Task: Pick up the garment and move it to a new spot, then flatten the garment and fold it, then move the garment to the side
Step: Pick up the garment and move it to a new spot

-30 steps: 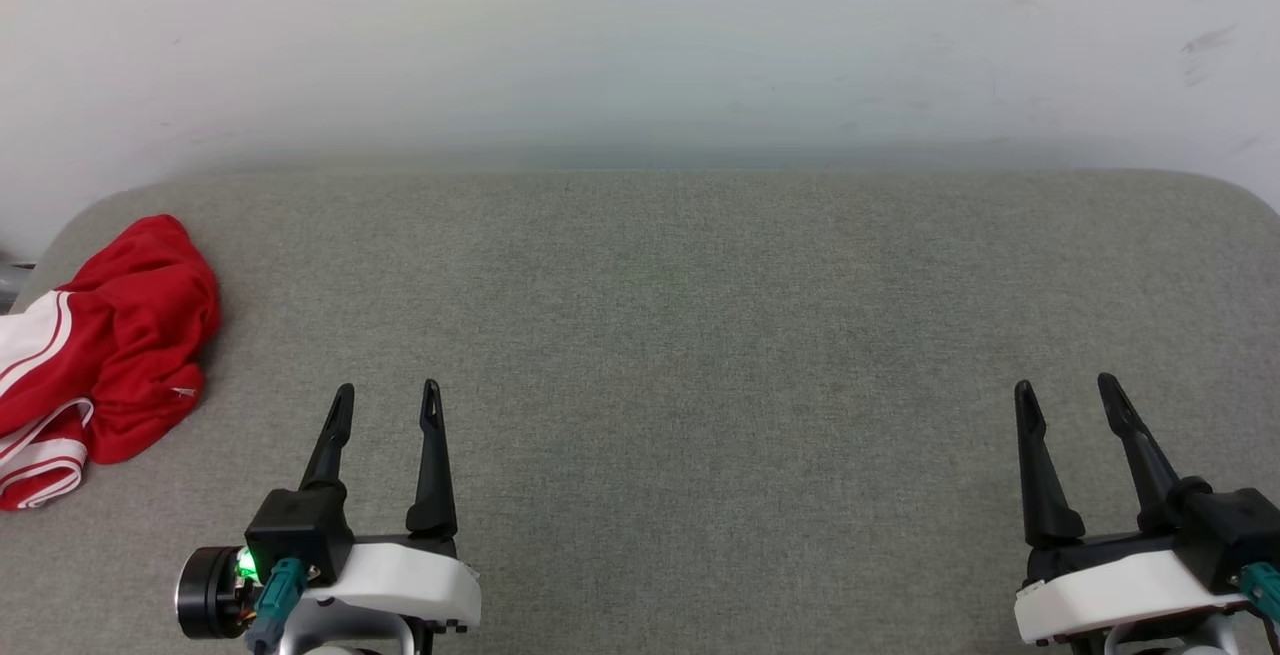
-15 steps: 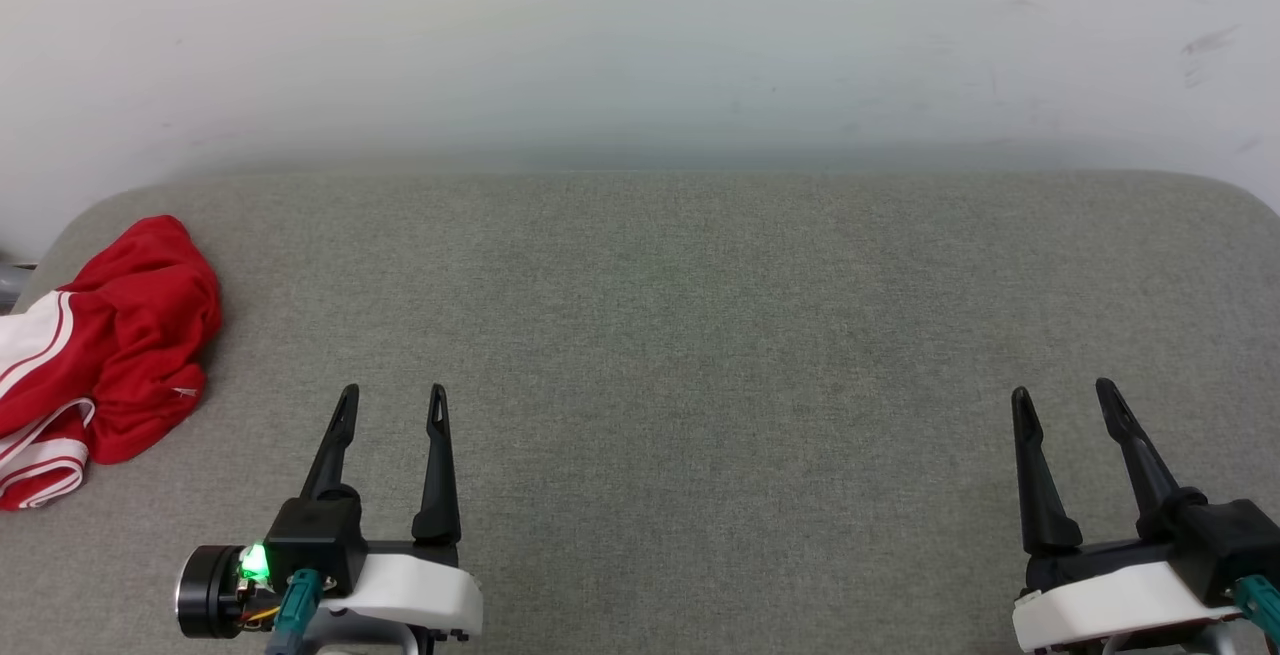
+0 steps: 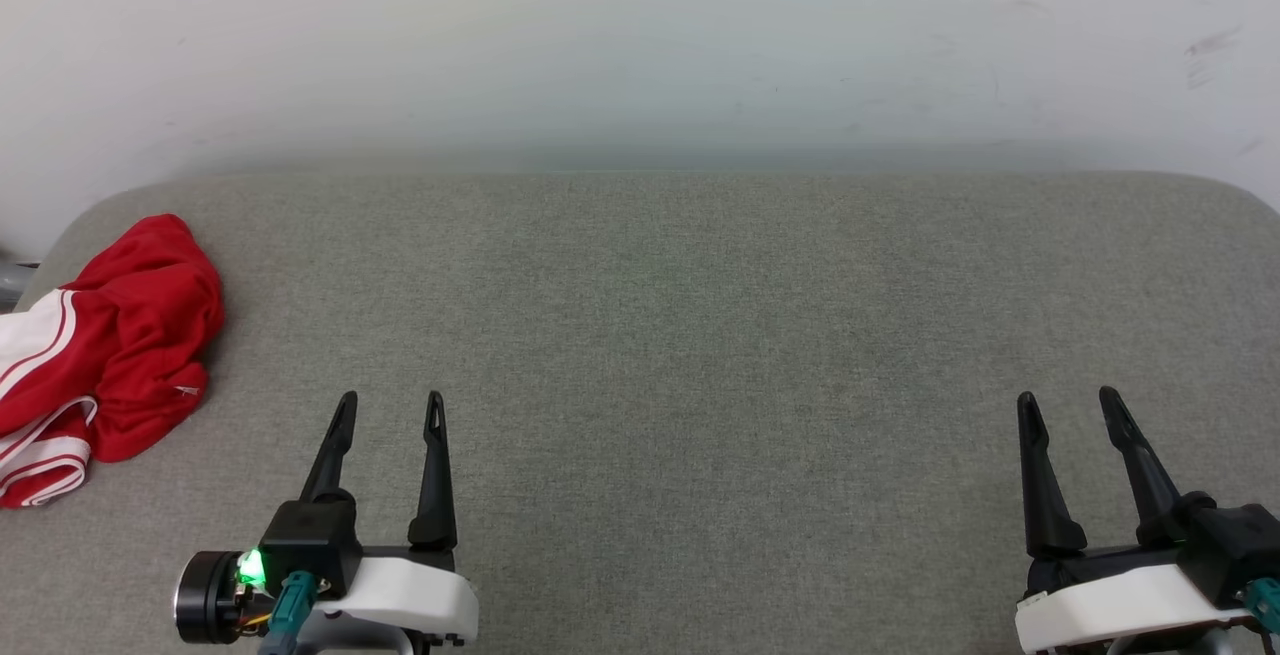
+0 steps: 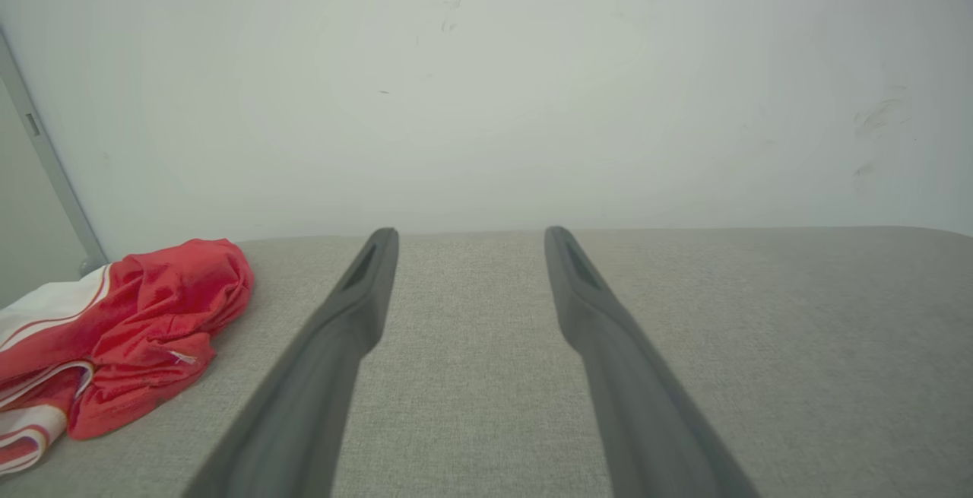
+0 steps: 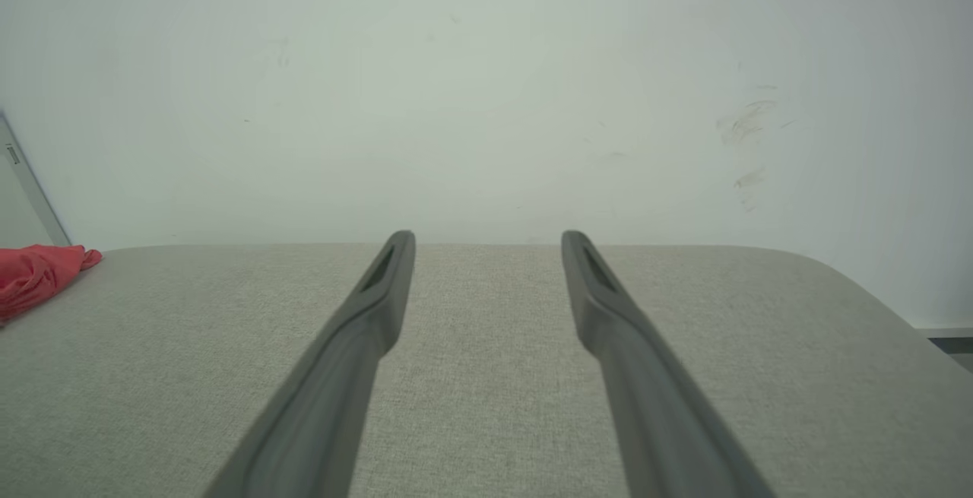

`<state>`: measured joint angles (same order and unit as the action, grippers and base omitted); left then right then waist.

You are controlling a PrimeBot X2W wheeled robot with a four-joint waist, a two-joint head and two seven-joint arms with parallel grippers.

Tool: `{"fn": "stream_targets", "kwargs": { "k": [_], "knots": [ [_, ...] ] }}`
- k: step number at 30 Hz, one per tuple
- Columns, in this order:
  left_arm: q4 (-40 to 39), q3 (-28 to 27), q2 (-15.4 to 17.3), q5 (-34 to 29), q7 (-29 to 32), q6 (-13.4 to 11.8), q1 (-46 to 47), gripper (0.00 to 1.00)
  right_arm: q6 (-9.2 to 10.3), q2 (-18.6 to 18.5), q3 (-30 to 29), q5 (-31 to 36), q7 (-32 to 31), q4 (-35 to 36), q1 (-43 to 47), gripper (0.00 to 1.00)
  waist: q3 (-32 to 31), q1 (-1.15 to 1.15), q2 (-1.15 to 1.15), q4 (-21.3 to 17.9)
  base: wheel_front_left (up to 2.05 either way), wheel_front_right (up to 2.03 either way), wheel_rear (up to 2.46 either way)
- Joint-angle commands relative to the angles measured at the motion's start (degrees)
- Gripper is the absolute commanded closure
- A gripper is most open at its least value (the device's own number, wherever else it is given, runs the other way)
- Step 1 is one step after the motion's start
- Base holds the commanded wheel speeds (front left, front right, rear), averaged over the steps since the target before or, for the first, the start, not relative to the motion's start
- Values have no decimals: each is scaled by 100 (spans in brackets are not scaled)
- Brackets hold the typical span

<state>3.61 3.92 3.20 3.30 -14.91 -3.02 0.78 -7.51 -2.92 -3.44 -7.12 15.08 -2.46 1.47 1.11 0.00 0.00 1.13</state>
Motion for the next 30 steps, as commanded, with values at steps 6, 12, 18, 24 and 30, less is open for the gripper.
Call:
{"fn": "stream_targets", "kwargs": {
  "k": [6,12,18,24,30],
  "knots": [
    [34,-40,-24,40,-44,64,-44,0,4,8,0,-71,14,-30,47,0,16,0,0,4,0,0,0],
    [56,-76,-31,40,-44,92,-22,0,4,8,18,-71,14,-56,50,0,27,0,0,18,0,0,0],
    [61,-90,-36,49,-44,87,-15,0,4,8,24,-69,14,-39,43,0,54,0,0,48,0,0,0],
    [61,-44,-35,73,-43,50,60,0,4,8,43,-56,13,-13,27,0,109,0,0,184,0,0,0],
    [56,-88,-35,105,-38,35,81,0,4,8,71,-58,13,9,4,0,152,0,0,417,0,0,0]
  ]
}}
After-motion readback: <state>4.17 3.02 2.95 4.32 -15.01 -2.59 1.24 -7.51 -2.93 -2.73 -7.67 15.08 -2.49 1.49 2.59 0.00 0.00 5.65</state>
